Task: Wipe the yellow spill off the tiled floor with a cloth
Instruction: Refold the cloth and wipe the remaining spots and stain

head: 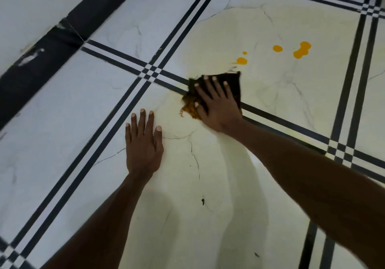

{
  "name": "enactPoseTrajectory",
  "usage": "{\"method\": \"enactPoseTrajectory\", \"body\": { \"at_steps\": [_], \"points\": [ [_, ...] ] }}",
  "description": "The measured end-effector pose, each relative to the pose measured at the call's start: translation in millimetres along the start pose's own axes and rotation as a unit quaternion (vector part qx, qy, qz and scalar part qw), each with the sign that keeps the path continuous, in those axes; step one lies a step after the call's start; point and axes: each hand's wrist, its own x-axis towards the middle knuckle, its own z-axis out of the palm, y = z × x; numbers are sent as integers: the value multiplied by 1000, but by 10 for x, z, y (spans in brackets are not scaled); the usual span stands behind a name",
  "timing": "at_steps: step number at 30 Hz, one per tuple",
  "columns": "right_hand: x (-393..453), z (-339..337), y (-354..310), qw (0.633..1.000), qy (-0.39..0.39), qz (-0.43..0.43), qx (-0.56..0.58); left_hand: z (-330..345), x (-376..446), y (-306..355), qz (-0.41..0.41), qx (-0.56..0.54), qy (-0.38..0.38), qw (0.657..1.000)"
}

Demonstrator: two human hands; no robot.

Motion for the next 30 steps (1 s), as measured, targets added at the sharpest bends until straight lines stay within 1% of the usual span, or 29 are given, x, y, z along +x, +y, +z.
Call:
{"method": "enactPoseTrajectory", "body": {
  "at_steps": [1, 2, 3, 4, 5, 6, 7, 8, 9, 10, 11, 12, 13, 14, 15, 16, 17, 18, 19, 20, 21, 22, 23, 24, 25, 27, 30],
  "points": [
    [-107, 29, 23, 995, -2, -103, -15, -5, 0, -4, 1, -2, 2, 1000],
    [-186, 24, 129, 986, -1, -165, -22, -16, -3, -10, -1, -5, 5, 1000],
    [-241, 10, 278, 987, 24, -157, -22, -21, -9, -9, -2, -6, 4, 1000],
    [-260, 0, 433, 997, 51, -59, -11, -19, -7, -7, -3, -8, 3, 1000],
    [-285, -35, 555, 994, 85, 71, 0, -15, -8, 6, -2, -9, 2, 1000],
    [-285, -75, 576, 986, 90, 143, -3, -19, 7, -1, -2, -10, 3, 1000],
    [-370, -56, 552, 990, 61, 129, -8, -16, 0, 2, 1, -9, 0, 1000],
    [-489, -20, 502, 998, 34, 47, -23, -19, 3, -2, 1, -10, -2, 1000],
    [-646, 34, 494, 998, 19, -49, -33, -24, -5, -20, -2, -11, -3, 1000],
    [-813, 4, 587, 995, 16, -89, -35, -32, -11, -6, -3, -12, -1, 1000],
    [-962, -31, 727, 997, 32, -66, -30, -35, -9, -5, 0, -9, 1, 1000],
    [-1118, -48, 883, 997, 62, 27, -21, -37, -10, 8, 6, -4, 2, 1000],
    [-1252, -63, 1008, 982, 89, 165, -7, -36, -14, 5, 11, 2, 2, 1000],
    [-1357, -96, 1048, 954, 98, 284, 1, -31, -10, 5, 14, 5, 3, 1000],
    [-1439, -100, 999, 939, 89, 333, 6, -27, -9, 4, 15, 8, 2, 1000],
    [-1497, -91, 857, 950, 72, 302, 2, -23, -6, -15, 14, 8, -3, 1000],
    [-1600, -92, 708, 978, 53, 202, -7, -18, -10, -10, 17, 8, -7, 1000],
    [-1730, -73, 568, 997, 32, 68, -6, -12, -16, -14, 19, 11, -8, 1000],
    [-1856, -87, 481, 999, 5, -31, -3, -10, -7, -13, 25, 20, -6, 999],
    [-1963, -85, 483, 997, -11, -78, -3, -8, -5, -14, 31, 32, -7, 999],
    [-2006, -74, 556, 998, -5, -69, -4, -12, 2, -10, 32, 41, -13, 999],
    [-2014, -64, 662, 1000, 15, -13, 1, -22, 6, 22, 30, 48, -20, 998],
    [-1983, -67, 781, 997, 32, 70, 11, -43, 15, 74, 23, 51, -25, 998],
    [-1915, -82, 900, 989, 38, 141, 16, -61, 35, 143, 17, 49, -26, 998],
    [-1815, -89, 1028, 981, 43, 188, 20, -72, 81, 240, 20, 41, -25, 999],
    [-1576, -123, 1238, 974, 42, 222, 23, -34, 226, 486, 60, 18, -26, 998],
    [-1240, -171, 1472, 975, 38, 215, 26, 149, 539, 893, 136, -14, -38, 990]
  ]
}}
